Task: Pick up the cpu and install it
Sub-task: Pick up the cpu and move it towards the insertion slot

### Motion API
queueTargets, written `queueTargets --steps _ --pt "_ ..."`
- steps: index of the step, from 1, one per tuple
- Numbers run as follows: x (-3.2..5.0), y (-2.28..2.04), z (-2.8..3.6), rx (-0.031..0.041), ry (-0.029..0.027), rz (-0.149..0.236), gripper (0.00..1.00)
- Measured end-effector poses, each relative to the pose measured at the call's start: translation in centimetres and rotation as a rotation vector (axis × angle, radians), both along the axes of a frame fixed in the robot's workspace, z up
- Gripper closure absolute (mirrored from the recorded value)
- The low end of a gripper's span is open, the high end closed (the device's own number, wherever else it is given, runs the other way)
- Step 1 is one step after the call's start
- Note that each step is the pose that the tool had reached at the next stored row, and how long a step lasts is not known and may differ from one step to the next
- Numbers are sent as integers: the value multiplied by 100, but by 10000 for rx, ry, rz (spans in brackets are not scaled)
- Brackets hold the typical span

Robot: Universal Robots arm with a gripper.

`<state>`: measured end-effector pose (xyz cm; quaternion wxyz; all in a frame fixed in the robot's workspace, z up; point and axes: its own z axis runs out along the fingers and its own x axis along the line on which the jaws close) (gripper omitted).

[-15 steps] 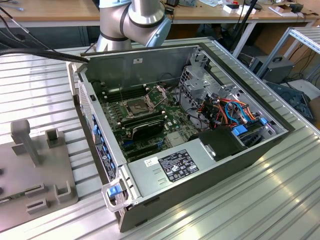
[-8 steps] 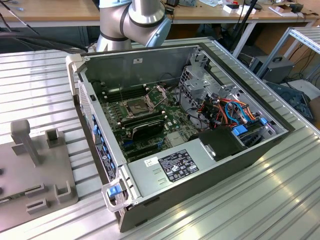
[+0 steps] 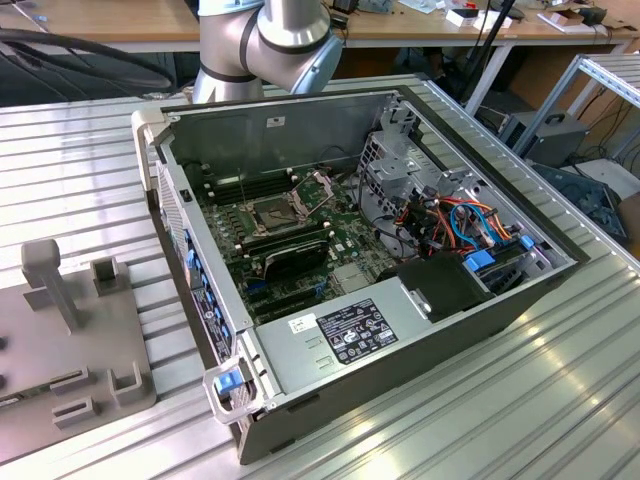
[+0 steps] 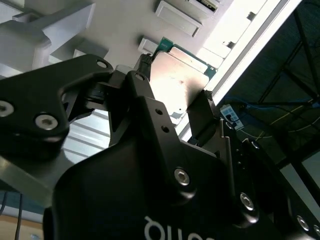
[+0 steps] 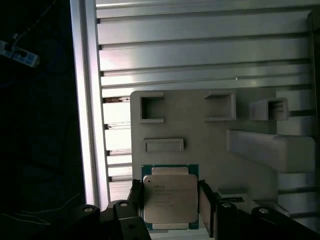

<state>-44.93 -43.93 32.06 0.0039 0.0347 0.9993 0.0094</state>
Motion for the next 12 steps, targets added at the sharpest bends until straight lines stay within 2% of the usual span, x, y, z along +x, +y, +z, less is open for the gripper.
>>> queueTargets --steps 12 --pt "0 0 355 0 -14 0 45"
